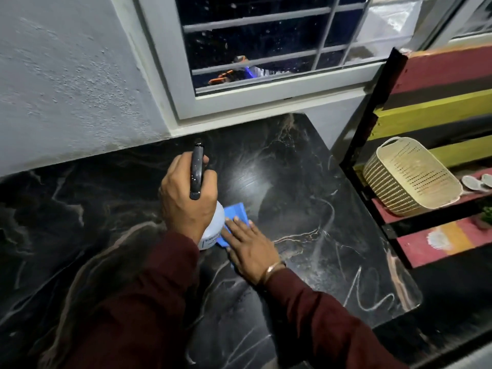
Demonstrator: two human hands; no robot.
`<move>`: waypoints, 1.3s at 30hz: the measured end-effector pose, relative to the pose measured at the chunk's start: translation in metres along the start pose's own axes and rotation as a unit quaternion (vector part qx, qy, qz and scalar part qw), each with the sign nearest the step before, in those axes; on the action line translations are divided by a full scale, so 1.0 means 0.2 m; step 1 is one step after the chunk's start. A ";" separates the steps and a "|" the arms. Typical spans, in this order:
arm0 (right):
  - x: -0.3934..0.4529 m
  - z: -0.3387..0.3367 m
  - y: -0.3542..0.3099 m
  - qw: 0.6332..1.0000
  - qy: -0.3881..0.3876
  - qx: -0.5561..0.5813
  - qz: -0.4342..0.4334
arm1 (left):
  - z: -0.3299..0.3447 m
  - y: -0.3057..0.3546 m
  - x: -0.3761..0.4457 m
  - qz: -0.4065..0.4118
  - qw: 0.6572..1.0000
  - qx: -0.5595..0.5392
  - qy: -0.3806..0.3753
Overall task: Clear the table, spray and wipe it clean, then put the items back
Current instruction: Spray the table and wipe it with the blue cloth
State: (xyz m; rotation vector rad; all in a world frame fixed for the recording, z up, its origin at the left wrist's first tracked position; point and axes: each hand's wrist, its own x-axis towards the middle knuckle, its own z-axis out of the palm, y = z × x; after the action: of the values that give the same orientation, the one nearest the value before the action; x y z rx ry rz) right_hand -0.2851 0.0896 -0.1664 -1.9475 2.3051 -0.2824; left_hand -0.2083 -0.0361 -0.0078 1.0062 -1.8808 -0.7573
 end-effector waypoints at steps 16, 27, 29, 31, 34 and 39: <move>-0.43 -0.18 0.74 0.950 0.018 0.018 0.311 | 0.64 0.24 0.08 0.013 0.999 -0.043 -0.006; 0.25 -0.19 0.91 0.992 -0.019 0.002 0.123 | 0.74 0.22 0.09 -0.001 0.999 -0.042 0.010; 0.06 -0.21 0.91 0.998 -0.023 0.001 0.066 | 0.74 0.21 0.10 -0.010 0.999 -0.044 0.016; -0.03 -0.24 1.06 0.996 -0.010 -0.012 0.091 | 0.73 0.20 0.10 -0.017 0.999 -0.040 0.008; 0.10 -0.28 1.32 0.975 0.011 -0.009 0.220 | 0.70 0.20 0.08 -0.005 0.999 -0.033 -0.006; 0.27 -0.24 1.10 0.973 0.004 0.002 0.231 | 0.70 0.21 0.05 -0.010 1.000 -0.020 -0.004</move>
State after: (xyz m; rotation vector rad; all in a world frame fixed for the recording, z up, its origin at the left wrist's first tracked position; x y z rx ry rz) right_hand -0.5154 0.0750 -0.1634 -1.3451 2.6634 -0.2445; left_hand -0.3493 -0.0085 -0.0330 0.9995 -1.8576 -0.8103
